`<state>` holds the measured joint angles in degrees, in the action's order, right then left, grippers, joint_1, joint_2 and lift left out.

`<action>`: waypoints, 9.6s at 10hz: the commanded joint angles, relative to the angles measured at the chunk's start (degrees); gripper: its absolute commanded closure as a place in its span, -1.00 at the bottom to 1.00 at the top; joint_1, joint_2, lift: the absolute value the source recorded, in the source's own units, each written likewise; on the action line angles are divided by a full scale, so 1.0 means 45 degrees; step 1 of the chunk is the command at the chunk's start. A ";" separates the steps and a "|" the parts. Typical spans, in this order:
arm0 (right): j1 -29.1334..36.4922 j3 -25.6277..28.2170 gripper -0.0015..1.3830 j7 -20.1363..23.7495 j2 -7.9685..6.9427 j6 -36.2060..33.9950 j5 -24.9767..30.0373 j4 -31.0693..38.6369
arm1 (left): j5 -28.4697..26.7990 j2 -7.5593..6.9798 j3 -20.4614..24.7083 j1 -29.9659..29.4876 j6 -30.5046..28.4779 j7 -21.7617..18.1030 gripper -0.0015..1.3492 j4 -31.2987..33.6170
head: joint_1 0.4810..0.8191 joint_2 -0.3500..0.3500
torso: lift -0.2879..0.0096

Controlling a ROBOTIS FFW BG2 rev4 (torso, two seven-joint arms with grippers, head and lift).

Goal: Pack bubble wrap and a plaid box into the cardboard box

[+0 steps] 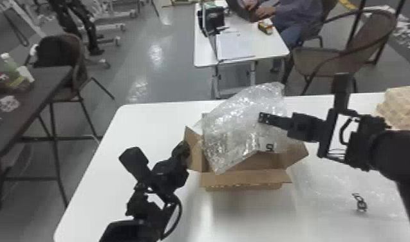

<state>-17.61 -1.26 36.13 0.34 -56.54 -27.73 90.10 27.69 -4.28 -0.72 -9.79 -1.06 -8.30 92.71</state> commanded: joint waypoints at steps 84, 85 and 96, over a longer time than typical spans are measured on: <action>0.2311 -0.1809 0.49 0.0467 0.1623 0.4889 0.0304 0.1326 | 0.1230 0.0111 -0.0054 -0.0345 0.1114 -0.0030 0.76 -0.0758 | 0.27 0.57 | 0.46; 0.2194 -0.1985 0.49 0.0740 0.1565 0.4889 0.0304 0.0545 | 0.1250 0.0111 -0.0112 -0.0325 0.1153 -0.0050 0.76 -0.0758 | 0.27 0.59 | 0.46; 0.2174 -0.1751 -0.40 0.0603 0.1311 0.4772 0.1222 0.0330 | 0.1484 0.0072 -0.0230 -0.0345 0.1231 -0.0069 0.76 -0.0758 | 0.27 0.63 | 0.46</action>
<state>-8.12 -9.67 38.83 6.26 -34.96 -21.89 90.56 34.38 -3.95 -1.76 -11.34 4.50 -8.69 89.30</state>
